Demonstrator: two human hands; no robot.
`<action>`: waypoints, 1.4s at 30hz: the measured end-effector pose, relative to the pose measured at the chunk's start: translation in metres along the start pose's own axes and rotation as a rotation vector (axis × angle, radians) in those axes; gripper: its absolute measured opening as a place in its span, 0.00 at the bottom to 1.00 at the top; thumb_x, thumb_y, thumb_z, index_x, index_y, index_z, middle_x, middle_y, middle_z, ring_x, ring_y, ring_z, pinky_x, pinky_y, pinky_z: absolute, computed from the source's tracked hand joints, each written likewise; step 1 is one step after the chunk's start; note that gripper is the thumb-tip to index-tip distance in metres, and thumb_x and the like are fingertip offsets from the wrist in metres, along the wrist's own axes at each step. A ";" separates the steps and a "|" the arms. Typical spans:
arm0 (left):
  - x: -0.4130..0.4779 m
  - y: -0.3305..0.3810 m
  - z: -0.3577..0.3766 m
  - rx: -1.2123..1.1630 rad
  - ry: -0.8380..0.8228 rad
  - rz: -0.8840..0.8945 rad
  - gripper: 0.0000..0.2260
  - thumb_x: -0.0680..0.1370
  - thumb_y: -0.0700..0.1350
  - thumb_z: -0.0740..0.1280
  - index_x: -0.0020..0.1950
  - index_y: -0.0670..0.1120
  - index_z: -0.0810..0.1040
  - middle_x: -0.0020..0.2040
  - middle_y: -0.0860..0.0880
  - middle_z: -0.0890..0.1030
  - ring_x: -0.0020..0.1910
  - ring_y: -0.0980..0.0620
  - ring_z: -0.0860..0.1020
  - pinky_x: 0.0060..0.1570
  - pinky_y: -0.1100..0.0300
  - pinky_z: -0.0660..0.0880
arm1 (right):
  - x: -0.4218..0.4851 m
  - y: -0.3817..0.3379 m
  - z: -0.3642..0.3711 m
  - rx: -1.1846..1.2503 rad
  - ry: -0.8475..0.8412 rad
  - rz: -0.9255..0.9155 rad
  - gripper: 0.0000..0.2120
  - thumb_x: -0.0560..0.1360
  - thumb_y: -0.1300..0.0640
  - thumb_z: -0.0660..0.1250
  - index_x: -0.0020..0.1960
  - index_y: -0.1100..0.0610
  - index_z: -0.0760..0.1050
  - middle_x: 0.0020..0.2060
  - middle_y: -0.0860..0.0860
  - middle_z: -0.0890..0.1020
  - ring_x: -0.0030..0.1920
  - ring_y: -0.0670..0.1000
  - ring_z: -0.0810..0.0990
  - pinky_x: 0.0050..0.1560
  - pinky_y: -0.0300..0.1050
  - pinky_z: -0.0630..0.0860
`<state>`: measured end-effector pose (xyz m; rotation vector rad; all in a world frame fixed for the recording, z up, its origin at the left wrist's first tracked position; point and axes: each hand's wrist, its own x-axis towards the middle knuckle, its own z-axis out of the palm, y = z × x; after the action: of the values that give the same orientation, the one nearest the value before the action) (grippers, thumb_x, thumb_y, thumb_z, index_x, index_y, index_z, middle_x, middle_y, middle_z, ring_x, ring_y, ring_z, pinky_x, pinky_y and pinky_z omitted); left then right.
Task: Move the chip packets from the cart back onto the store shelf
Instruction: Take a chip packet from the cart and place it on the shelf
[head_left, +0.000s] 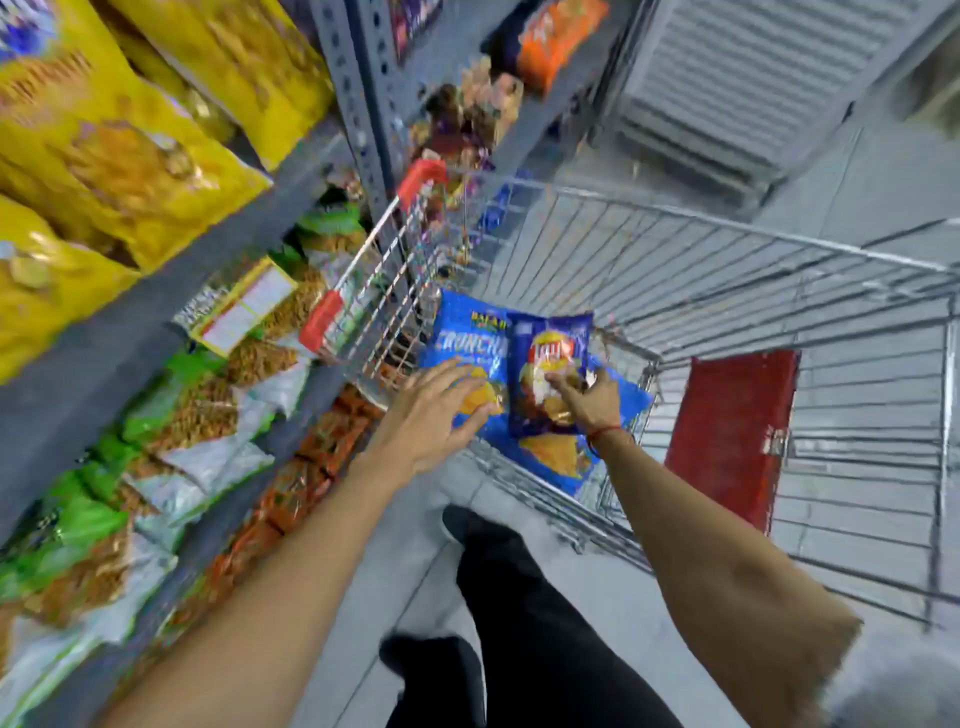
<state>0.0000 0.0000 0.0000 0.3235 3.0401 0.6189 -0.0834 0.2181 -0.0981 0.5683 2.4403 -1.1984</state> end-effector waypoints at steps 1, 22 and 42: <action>0.001 -0.001 0.005 0.012 -0.009 0.011 0.22 0.74 0.56 0.56 0.52 0.44 0.82 0.52 0.45 0.84 0.56 0.45 0.80 0.54 0.53 0.75 | 0.005 0.004 0.003 0.058 0.008 0.006 0.33 0.63 0.43 0.77 0.59 0.63 0.73 0.51 0.57 0.79 0.55 0.55 0.78 0.62 0.54 0.73; 0.002 0.006 0.000 0.061 -0.033 -0.114 0.21 0.76 0.51 0.53 0.43 0.43 0.84 0.41 0.46 0.86 0.48 0.48 0.83 0.49 0.54 0.74 | 0.020 -0.013 -0.006 0.427 -0.183 0.312 0.28 0.64 0.54 0.77 0.58 0.59 0.68 0.56 0.57 0.80 0.47 0.57 0.81 0.48 0.51 0.80; -0.097 -0.007 -0.292 0.138 0.843 -0.292 0.21 0.77 0.58 0.56 0.55 0.45 0.80 0.53 0.44 0.83 0.55 0.45 0.78 0.52 0.53 0.73 | -0.237 -0.317 -0.082 0.759 -0.292 -0.698 0.10 0.70 0.64 0.73 0.47 0.53 0.76 0.43 0.47 0.83 0.38 0.39 0.83 0.43 0.35 0.81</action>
<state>0.0753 -0.1388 0.2639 -0.5199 3.8009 0.6454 -0.0520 0.0609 0.2729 -0.3267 1.9077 -2.3148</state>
